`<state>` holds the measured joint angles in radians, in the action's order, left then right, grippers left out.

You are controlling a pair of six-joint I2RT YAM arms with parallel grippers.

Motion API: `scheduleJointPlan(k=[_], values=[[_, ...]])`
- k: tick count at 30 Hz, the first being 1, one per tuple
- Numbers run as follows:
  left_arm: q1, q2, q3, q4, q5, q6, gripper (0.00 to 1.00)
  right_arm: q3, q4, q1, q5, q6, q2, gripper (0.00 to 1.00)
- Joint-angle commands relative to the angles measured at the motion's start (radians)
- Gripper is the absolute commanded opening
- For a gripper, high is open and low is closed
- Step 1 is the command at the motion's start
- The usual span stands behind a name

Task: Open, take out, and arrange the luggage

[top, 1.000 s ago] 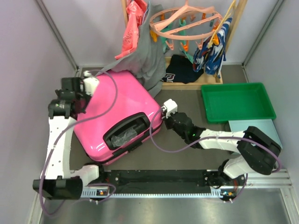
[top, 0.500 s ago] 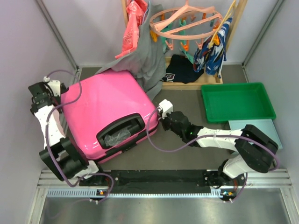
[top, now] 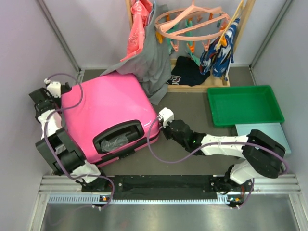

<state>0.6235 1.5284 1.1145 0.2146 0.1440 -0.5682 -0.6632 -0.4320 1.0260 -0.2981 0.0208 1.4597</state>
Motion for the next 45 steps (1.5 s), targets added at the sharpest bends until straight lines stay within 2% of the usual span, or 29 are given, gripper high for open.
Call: scheduleJointPlan(k=[1,4,7,10,14,17,19,22,26,30,31,32,33,36,39,45], values=[[-0.226,-0.025,-0.209,0.049,0.246,-0.116,0.17,-0.03,-0.028,0.133,0.09,0.054,-0.059,0.0],[-0.284,-0.083,-0.283,0.02,0.276,-0.153,0.17,-0.01,-0.013,0.167,0.053,0.082,-0.101,0.0],[-0.3,-0.14,-0.314,0.06,0.382,-0.163,0.17,0.002,0.001,0.219,0.019,0.106,-0.136,0.0],[-0.298,-0.191,-0.318,0.097,0.445,-0.153,0.18,-0.001,0.016,0.282,-0.013,0.116,-0.159,0.0],[-0.3,-0.246,-0.292,0.143,0.47,-0.11,0.2,-0.001,0.021,0.293,-0.021,0.122,-0.164,0.0],[-0.298,-0.261,-0.231,0.155,0.467,-0.029,0.27,-0.006,0.016,0.295,-0.003,0.128,-0.162,0.0],[-0.298,-0.263,-0.143,0.167,0.407,0.064,0.39,-0.015,0.003,0.293,0.014,0.145,-0.148,0.0],[-0.297,-0.258,-0.002,0.245,0.376,0.108,0.52,-0.067,-0.025,0.293,0.046,0.137,-0.105,0.0],[-0.297,-0.263,0.142,0.382,0.416,0.116,0.58,-0.154,-0.045,0.295,0.086,0.145,0.011,0.0],[-0.3,-0.307,0.222,0.636,0.535,-0.031,0.5,-0.223,0.015,0.293,0.047,0.179,0.065,0.0],[-0.298,-0.323,0.232,0.784,0.572,-0.167,0.49,-0.233,0.018,0.293,0.036,0.18,0.068,0.0],[-0.298,-0.365,0.232,0.854,0.622,-0.246,0.48,-0.236,0.019,0.293,0.036,0.182,0.07,0.0],[-0.298,-0.388,0.229,0.918,0.646,-0.403,0.48,-0.239,0.024,0.293,0.034,0.18,0.068,0.0],[-0.298,-0.49,0.19,1.149,0.663,-0.647,0.51,-0.242,0.029,0.276,0.051,0.186,0.071,0.0],[-0.298,-0.536,0.195,1.288,0.622,-0.772,0.52,-0.248,0.039,0.241,0.103,0.192,0.08,0.0],[-0.301,-0.56,0.177,1.295,0.441,-0.771,0.5,-0.283,0.098,0.175,0.201,0.137,0.126,0.0]])
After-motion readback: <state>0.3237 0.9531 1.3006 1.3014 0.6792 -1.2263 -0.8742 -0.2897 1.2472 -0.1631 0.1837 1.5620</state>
